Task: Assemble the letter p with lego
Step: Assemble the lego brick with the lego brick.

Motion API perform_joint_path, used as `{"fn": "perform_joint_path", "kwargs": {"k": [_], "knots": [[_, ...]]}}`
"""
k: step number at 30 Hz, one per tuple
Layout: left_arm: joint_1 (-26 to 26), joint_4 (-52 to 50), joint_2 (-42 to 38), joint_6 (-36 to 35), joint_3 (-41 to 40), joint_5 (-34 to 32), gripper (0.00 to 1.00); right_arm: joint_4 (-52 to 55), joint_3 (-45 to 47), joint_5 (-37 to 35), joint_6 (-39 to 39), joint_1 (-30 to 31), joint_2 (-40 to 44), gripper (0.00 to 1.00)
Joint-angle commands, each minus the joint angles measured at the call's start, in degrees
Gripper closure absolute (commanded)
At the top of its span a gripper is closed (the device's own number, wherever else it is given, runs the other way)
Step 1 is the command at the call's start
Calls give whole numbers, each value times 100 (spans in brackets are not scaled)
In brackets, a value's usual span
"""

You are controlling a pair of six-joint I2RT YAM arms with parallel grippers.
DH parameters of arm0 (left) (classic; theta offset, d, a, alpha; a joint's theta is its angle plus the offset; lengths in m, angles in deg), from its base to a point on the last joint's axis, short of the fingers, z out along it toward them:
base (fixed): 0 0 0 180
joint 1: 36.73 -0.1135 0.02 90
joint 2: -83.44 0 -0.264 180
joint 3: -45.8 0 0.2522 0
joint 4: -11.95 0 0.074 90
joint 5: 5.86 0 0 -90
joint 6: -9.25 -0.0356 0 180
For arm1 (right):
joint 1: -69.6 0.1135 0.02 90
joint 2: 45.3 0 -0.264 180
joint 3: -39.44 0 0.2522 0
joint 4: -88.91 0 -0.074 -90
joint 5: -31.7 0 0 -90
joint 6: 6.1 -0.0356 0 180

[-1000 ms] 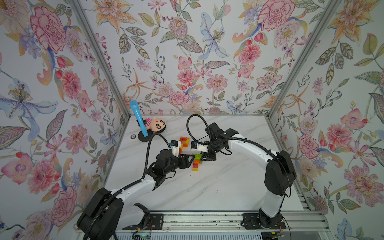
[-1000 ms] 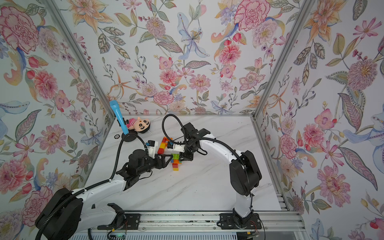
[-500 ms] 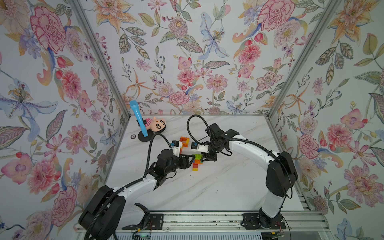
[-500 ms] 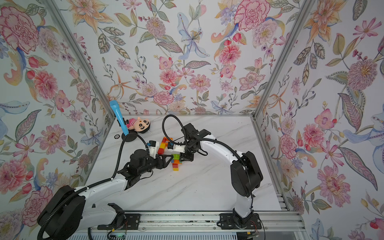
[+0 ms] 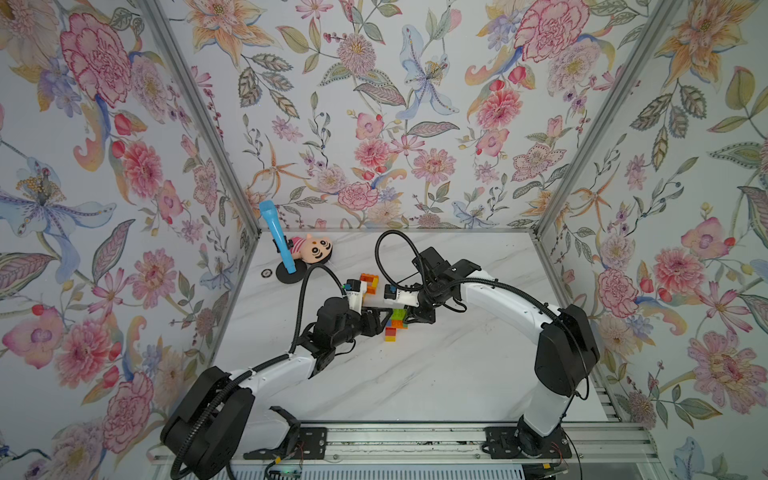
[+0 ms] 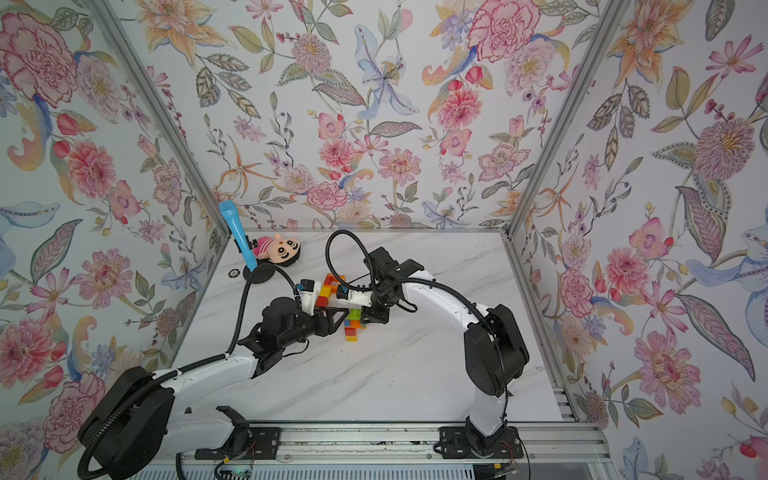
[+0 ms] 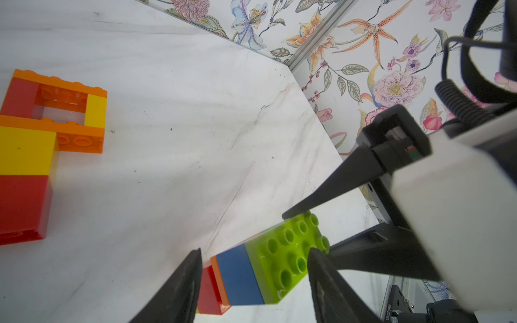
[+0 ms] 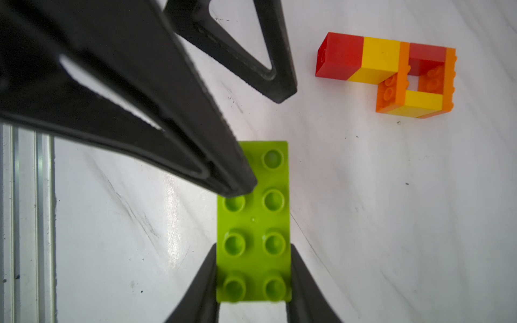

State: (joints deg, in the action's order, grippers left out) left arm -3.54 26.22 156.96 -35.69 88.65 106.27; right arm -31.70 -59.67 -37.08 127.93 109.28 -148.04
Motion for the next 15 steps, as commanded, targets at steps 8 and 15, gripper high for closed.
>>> {"fn": "perform_joint_path", "kwargs": {"k": [8,15], "knots": [[94,106,97,20,151,29,42,113,110,-46,-184,75,90,75],[89,106,80,14,151,29,43,61,184,-64,-183,128,114,75]]}}
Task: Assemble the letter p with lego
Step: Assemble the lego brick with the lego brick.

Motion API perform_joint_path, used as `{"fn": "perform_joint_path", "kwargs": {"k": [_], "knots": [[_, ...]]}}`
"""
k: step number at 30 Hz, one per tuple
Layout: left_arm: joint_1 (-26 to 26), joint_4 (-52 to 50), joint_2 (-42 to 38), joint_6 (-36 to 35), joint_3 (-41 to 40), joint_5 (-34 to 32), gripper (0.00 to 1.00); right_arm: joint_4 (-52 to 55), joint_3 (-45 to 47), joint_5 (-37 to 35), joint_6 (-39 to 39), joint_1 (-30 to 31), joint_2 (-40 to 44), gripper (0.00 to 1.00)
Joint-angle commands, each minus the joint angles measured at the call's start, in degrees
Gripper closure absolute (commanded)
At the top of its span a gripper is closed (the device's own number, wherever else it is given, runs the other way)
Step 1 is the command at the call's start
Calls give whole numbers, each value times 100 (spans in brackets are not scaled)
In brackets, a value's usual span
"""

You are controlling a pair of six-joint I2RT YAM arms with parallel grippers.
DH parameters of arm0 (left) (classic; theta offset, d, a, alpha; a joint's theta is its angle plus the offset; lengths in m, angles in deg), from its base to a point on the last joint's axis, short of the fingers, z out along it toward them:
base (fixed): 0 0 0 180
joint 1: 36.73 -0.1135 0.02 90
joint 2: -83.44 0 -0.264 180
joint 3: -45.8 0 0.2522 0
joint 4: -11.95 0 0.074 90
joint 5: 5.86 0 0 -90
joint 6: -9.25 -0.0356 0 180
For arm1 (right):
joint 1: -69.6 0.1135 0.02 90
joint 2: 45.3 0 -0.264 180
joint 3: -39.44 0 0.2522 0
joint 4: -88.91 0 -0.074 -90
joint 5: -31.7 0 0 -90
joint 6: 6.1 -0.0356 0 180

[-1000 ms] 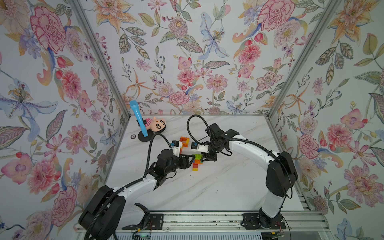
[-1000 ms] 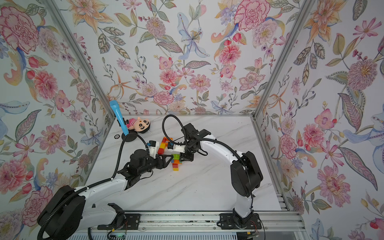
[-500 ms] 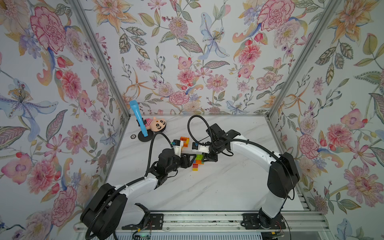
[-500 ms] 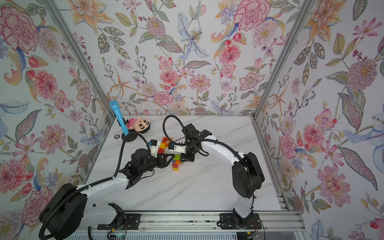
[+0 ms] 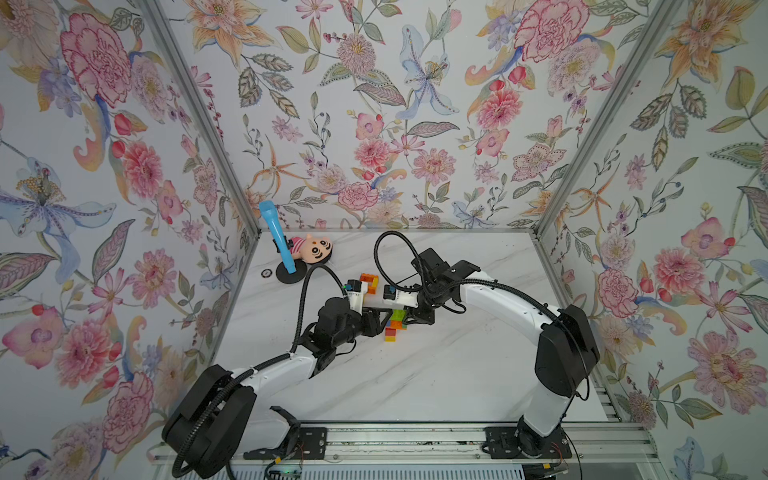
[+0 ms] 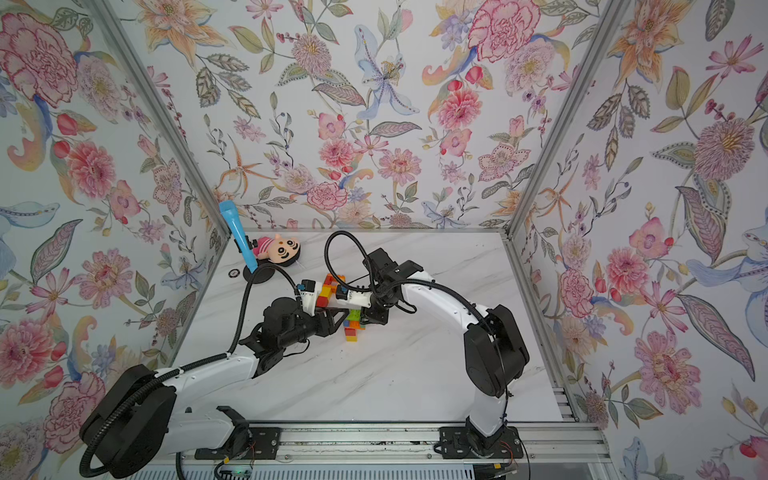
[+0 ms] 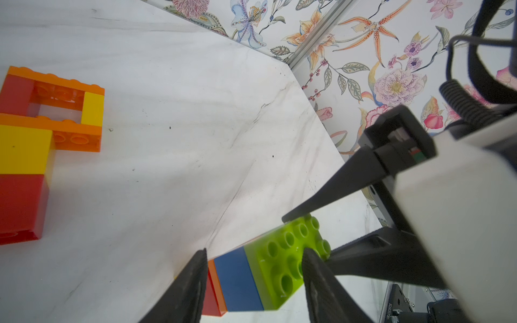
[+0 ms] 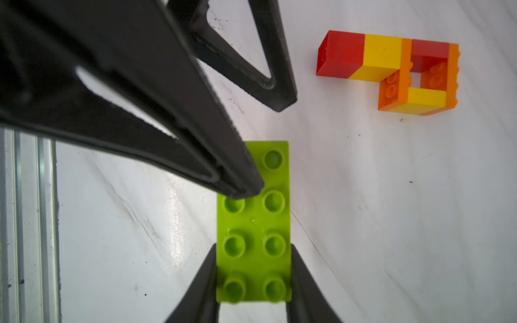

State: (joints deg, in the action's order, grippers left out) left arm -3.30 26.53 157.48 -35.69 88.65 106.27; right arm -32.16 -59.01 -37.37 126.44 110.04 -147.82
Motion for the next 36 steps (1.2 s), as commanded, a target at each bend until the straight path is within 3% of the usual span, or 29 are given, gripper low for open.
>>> {"fn": "perform_joint_path", "kwargs": {"k": [1,36], "knots": [[68,73,15,13,142,28,43,91,109,-30,-43,54,92,75],[205,-91,324,-189,107,-146,55,51,154,-537,-823,247,144,75]]}}
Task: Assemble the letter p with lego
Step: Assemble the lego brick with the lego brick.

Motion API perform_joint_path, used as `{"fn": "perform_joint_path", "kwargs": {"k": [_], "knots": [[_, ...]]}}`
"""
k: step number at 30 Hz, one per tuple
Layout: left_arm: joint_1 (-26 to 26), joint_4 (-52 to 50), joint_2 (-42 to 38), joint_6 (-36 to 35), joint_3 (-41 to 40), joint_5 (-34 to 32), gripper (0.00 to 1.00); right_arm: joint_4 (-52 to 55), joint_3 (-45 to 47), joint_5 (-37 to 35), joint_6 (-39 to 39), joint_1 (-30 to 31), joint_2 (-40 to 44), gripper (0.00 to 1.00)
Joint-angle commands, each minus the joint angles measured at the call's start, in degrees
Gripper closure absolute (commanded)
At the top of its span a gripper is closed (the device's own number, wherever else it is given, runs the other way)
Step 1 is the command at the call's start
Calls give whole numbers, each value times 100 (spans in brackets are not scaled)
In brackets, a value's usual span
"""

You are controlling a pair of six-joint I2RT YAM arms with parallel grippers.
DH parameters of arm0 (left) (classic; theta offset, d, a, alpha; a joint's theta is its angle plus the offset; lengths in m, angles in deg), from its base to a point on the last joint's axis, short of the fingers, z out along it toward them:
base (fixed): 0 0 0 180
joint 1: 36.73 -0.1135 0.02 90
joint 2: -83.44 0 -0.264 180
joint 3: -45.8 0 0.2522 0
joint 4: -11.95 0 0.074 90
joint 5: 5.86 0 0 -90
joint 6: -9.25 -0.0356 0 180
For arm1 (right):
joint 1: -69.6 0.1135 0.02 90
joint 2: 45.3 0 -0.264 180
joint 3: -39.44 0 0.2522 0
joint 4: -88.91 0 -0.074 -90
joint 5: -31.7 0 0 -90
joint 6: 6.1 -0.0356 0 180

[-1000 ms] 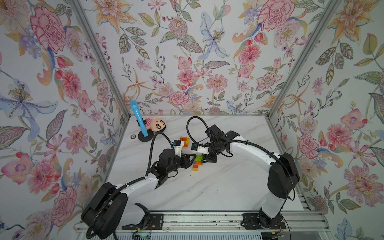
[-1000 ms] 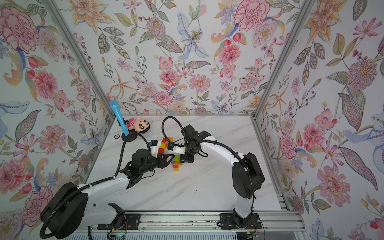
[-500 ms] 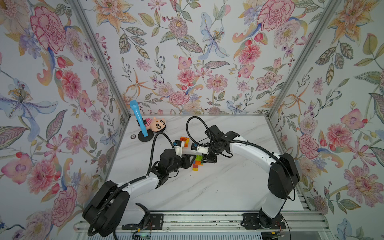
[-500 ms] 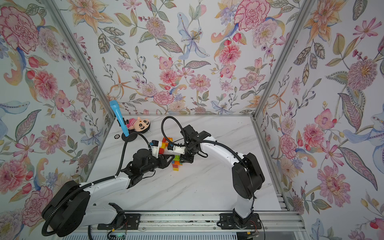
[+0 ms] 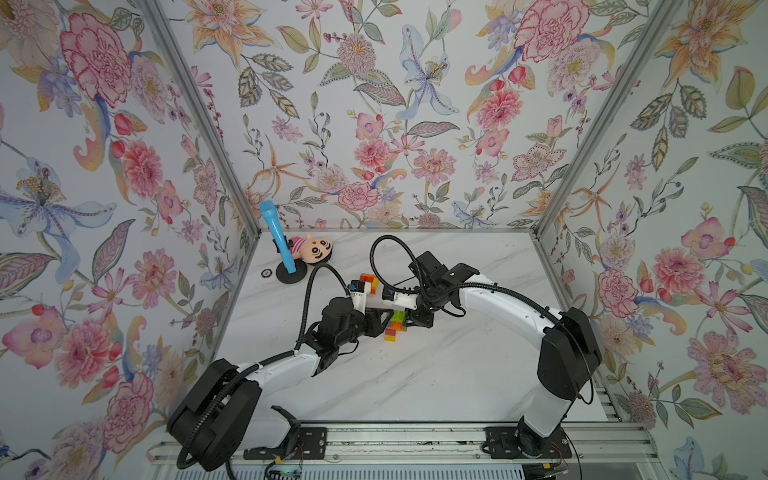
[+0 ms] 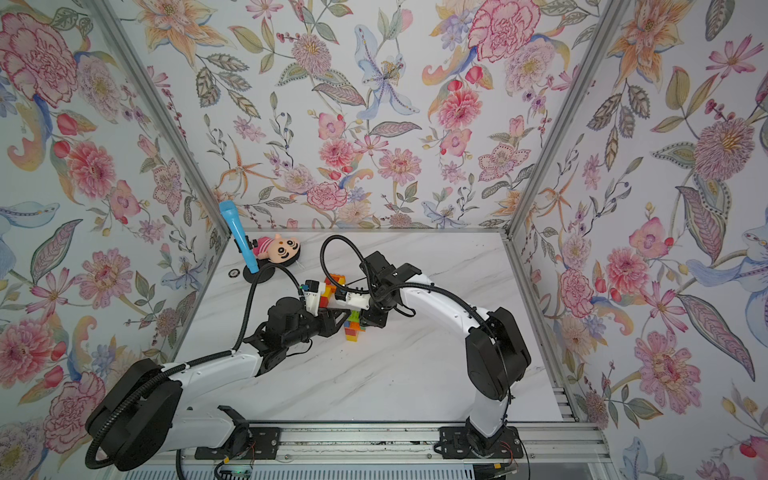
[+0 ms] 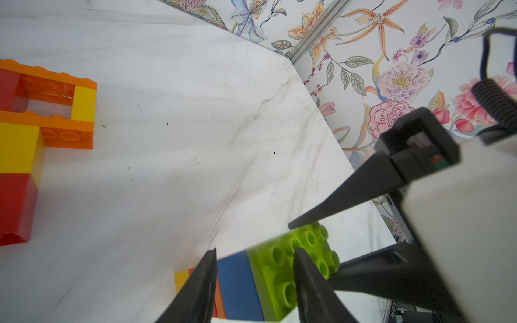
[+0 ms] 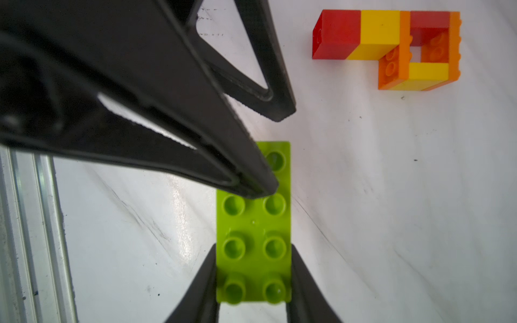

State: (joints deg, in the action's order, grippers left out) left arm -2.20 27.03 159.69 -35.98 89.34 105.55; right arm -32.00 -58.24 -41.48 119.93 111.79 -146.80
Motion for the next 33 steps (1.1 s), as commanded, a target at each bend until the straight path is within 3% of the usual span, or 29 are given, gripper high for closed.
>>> {"fn": "perform_joint_path", "kwargs": {"k": [1,9,33], "knots": [[100,-144,104,-162,15,-96,56,38,92,-156,-208,88,38,75],[274,-363,129,-255,-63,-137,62,-113,137,-152,-344,96,108,76],[441,303,229,282,-965,-366,69,-406,147,-373,-634,86,173,72]]}}
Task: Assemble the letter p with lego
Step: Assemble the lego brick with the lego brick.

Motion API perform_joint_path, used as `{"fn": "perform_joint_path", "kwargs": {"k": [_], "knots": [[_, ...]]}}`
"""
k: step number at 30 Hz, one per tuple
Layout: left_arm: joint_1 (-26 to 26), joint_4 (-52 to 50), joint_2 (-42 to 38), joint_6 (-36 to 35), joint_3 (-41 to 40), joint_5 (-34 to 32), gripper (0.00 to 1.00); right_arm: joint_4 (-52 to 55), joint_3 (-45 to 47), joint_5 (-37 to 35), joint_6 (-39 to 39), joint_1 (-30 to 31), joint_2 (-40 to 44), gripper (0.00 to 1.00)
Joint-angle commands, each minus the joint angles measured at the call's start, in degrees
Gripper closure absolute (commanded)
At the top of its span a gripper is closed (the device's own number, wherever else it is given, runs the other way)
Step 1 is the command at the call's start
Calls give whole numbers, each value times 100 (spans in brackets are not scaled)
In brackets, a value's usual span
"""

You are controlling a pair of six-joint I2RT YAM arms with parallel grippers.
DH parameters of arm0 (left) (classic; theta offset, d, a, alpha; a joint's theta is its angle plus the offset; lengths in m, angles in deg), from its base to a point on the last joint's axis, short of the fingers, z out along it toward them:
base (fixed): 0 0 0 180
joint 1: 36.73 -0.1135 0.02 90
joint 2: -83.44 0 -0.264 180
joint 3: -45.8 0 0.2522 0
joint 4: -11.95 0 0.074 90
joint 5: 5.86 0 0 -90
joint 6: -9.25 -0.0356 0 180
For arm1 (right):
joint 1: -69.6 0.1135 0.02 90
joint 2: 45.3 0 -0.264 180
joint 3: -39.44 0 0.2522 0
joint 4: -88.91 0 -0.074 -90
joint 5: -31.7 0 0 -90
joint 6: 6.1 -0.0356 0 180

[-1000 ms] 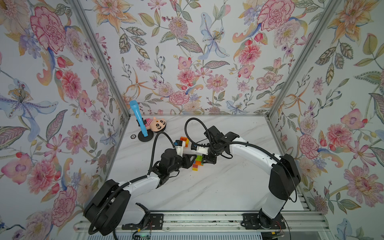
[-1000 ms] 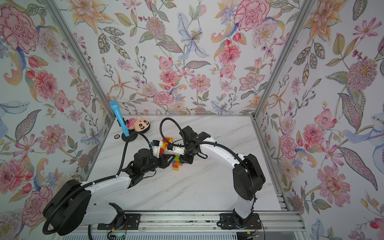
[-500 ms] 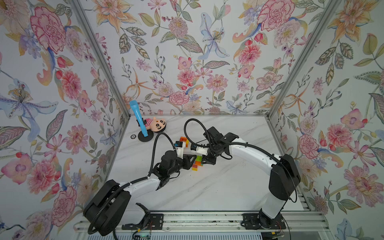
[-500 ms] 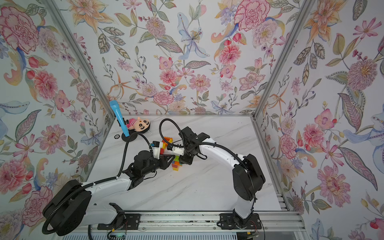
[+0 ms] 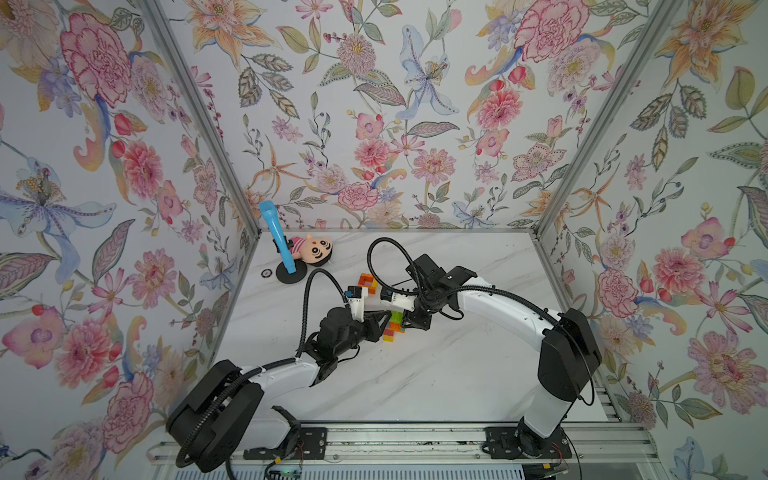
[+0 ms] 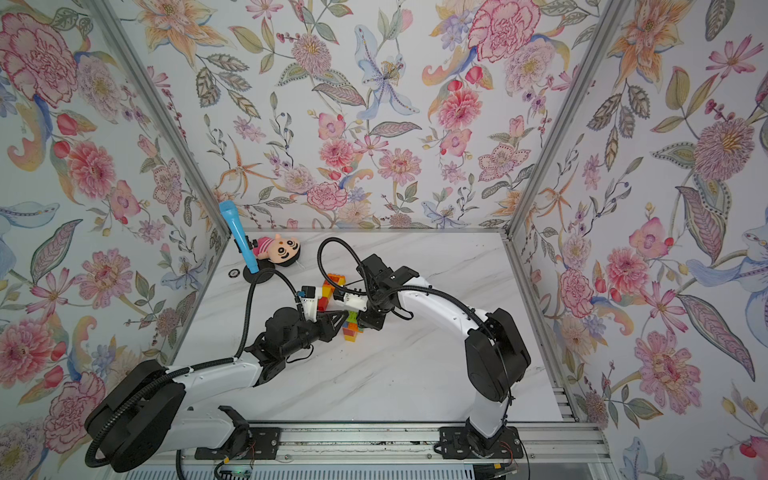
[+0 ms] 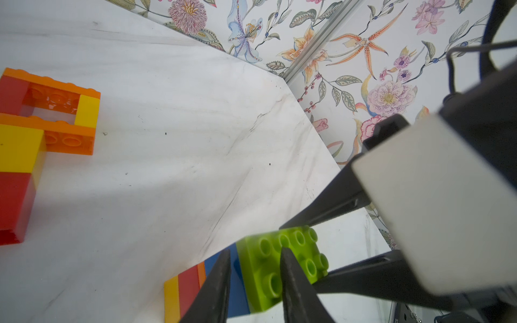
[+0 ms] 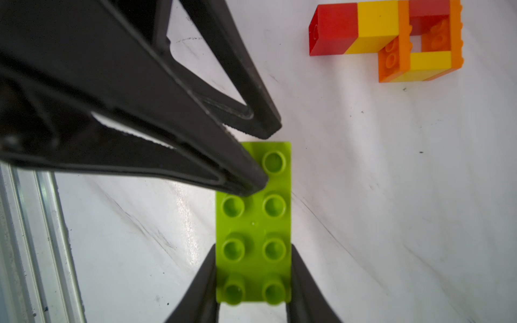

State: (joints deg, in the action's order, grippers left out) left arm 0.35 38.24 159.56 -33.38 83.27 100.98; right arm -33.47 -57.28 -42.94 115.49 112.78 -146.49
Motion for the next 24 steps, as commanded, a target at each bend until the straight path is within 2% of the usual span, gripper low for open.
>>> {"fn": "perform_joint_path", "kwargs": {"k": [1,16,24], "knots": [[195,-751,245,64,-419,81,69,-255,43,-234,-203,-7,152,71],[368,-8,641,423,-836,-8,73,-291,-170,-213,-373,9,20,68],[414,-60,544,415,-916,-109,74,-333,-190,-130,-416,-4,-24,66]]}}
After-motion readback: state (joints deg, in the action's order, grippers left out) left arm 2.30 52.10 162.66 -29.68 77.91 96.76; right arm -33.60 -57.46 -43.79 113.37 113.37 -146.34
